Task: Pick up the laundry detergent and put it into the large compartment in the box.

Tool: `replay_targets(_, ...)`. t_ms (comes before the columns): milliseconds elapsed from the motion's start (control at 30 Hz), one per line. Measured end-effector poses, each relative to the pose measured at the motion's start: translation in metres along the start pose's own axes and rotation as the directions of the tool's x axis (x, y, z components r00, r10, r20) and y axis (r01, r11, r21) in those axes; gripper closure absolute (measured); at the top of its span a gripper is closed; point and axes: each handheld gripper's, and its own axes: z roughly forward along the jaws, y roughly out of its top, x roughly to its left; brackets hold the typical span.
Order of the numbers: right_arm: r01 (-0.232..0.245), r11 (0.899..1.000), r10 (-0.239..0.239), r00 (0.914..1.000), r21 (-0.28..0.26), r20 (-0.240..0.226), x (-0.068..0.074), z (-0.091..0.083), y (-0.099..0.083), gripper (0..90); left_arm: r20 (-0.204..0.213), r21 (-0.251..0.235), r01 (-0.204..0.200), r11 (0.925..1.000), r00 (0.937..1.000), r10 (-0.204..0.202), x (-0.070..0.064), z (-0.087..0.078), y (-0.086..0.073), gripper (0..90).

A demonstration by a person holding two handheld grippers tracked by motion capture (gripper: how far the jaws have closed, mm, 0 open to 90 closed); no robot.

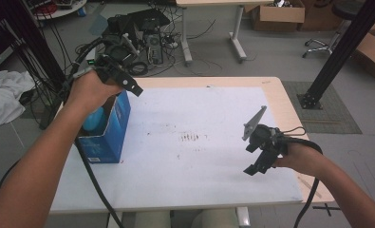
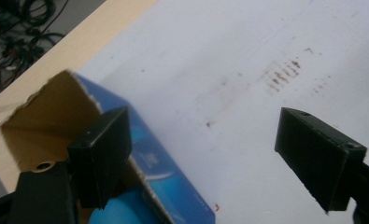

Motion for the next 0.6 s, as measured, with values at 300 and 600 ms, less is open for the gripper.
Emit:
replay_targets(300,-0.010,1.000,0.010,0.9999,0.001,0.004,-0.002,-0.002,0.001,18.8,0.066,0.005,-0.124,0.9923,0.9902,0.123,-0.010,0.011,0.021,19.2)
replay_targets(600,-0.021,1.000,0.021,0.9998,0.006,0.000,-0.003,-0.002,0.005,18.7,0.129,0.026,-0.233,0.9722,0.9652,0.228,-0.015,0.024,0.038,19.3)
